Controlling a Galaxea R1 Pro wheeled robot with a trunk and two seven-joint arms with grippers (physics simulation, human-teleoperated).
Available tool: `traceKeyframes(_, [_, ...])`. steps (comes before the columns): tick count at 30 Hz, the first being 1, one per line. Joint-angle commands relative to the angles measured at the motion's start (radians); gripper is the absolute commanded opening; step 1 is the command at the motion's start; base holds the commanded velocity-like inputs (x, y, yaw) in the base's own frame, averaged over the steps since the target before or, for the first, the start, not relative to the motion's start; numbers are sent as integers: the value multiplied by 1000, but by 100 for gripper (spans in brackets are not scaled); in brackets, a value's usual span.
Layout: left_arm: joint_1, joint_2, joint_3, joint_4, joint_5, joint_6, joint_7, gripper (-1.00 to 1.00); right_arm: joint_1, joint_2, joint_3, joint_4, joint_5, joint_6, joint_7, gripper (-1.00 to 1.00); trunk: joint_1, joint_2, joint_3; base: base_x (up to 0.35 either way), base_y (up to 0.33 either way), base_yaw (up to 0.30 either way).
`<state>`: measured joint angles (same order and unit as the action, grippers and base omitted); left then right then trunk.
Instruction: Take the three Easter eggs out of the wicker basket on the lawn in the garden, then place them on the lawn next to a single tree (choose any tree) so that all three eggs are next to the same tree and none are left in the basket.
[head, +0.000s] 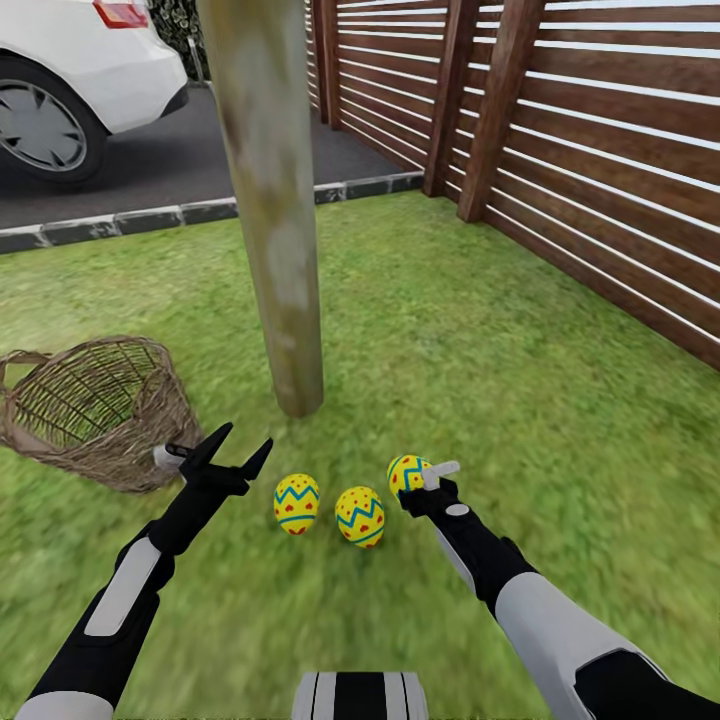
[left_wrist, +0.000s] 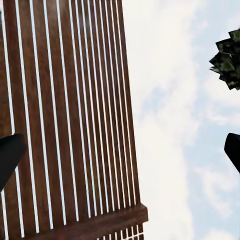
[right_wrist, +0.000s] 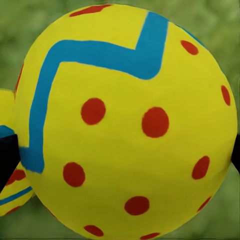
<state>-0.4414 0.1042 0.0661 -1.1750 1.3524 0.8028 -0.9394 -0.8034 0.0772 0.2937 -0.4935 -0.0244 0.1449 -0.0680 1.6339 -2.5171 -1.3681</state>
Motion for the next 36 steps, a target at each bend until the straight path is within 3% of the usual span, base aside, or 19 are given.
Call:
traceKeyframes(1, [0,0,0,0,4,6,0,100,0,-1,7,-1,-3,7,-9,-100,0,-1,-5,0,0,0])
traceKeyframes(7, [0,0,-1,0,4,6,1,100,0,2,8,63,6,-1,-79,-100,3,-2,-28,0,0,0])
traceKeyframes(18, [0,0,-1,0,4,6,1,100,0,6,8,64,3,-8,-85,-100,8,-5,-70,0,0,0])
traceKeyframes(36, [0,0,-2,0,4,6,1,100,0,6,8,62,6,-28,-85,-100,8,-5,-74,54,0,0])
